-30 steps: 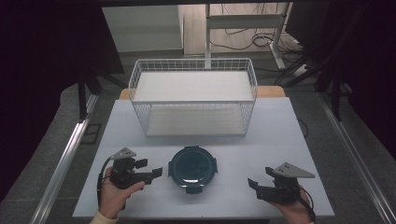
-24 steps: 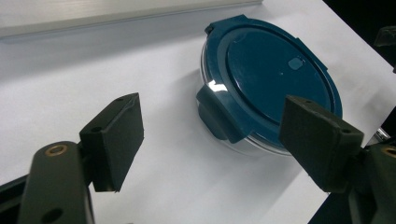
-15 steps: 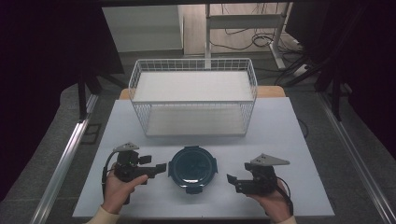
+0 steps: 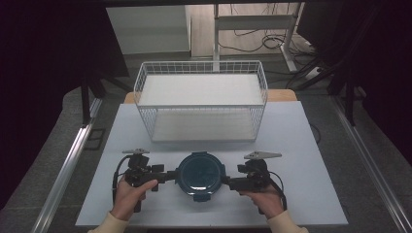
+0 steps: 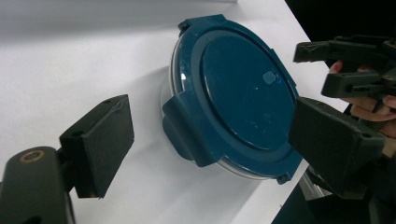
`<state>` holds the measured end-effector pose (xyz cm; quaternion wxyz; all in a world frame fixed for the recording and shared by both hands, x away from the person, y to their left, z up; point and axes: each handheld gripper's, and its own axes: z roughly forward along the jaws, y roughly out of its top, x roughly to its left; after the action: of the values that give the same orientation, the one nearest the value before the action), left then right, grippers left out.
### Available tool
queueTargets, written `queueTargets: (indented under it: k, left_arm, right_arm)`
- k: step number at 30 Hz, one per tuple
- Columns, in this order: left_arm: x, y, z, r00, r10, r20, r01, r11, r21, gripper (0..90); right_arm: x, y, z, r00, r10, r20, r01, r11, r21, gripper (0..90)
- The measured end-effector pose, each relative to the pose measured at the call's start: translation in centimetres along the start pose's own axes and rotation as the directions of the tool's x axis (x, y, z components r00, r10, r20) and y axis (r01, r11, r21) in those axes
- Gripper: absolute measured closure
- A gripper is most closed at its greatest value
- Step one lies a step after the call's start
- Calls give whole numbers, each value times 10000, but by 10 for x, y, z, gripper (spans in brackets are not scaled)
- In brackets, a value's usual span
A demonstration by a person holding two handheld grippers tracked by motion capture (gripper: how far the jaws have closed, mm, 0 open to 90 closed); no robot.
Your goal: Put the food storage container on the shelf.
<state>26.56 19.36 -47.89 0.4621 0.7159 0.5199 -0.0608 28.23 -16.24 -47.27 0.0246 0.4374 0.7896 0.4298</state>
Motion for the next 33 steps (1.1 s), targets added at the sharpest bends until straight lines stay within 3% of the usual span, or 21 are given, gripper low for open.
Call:
queueTargets:
  k: [7, 11, 15, 17, 22, 27, 29, 33]
  left_arm:
    - [4, -6, 11, 9993, -337, 142, 334, 9992, 204, 137]
    - [7, -11, 18, 9969, -680, 396, 671, 9975, 232, 142]
    - [9, -14, 24, 9969, -705, 345, 690, 9967, 432, 142]
    - [10, -15, 27, 9933, -968, 630, 941, 9946, 443, 146]
    - [12, -20, 37, 9875, -1281, 917, 1217, 9899, 721, 159]
    - [9, -22, 43, 9838, -1318, 1217, 1213, 9885, 899, 187]
    - [9, -24, 47, 9790, -1453, 1429, 1315, 9861, 1018, 199]
    - [10, -24, 47, 9735, -1753, 1469, 1606, 9812, 1069, 236]
  right_arm:
    - [-4, 6, 24, 9945, 839, -630, -812, 9957, 443, 118]
    - [-5, 6, 31, 9903, 1145, -784, -1104, 9924, 551, 111]
    - [-5, 5, 41, 9877, 1316, -845, -1242, 9884, 873, 106]
    - [-6, 4, 44, 9847, 1496, -898, -1413, 9856, 925, 105]
    - [-8, 1, 50, 9712, 2025, -1259, -1896, 9760, 1067, 105]
    - [-8, -1, 54, 9613, 2301, -1514, -2121, 9691, 1260, 107]
    - [-8, -2, 55, 9543, 2479, -1669, -2270, 9645, 1347, 113]
    - [-9, -3, 57, 9374, 2915, -1904, -2663, 9526, 1474, 147]
